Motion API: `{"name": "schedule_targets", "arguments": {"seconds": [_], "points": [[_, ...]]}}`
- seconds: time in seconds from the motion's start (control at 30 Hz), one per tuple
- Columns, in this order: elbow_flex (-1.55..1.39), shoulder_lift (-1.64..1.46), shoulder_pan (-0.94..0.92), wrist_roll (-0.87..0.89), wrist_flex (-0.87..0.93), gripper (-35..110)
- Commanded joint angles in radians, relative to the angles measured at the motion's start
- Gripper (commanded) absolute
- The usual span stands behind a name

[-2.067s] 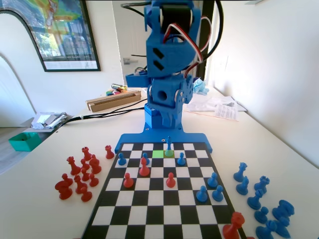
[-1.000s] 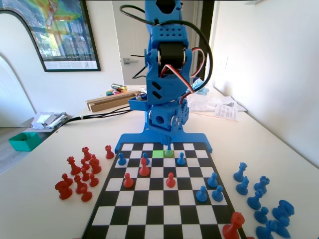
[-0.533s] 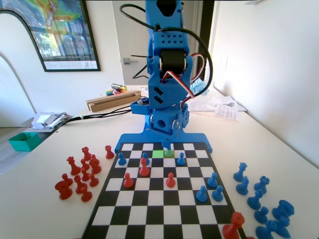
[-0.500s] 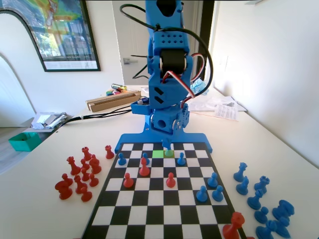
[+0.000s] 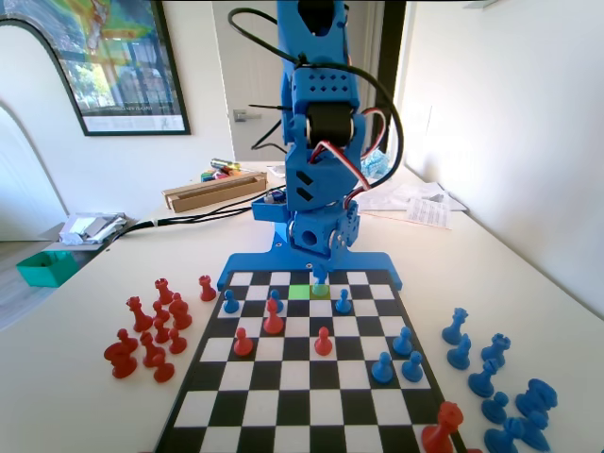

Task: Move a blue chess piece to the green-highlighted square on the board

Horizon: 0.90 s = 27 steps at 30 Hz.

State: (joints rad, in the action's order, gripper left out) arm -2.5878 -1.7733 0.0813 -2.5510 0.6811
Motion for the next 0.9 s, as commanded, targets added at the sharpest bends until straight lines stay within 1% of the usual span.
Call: {"name": "schedule_targets", "arguments": {"seconds": [0.0,0.27,0.6,0.87], "points": [[-0.018,-0.009,0.009,-0.009,-0.008,1],[0.005,-0.014,-0.002,-0.003,0.011,1],[0.107,-0.06,-0.034,0.006,0.206,1],[0.061,-0.106,-0.115,-0.058,0.213,1]]}}
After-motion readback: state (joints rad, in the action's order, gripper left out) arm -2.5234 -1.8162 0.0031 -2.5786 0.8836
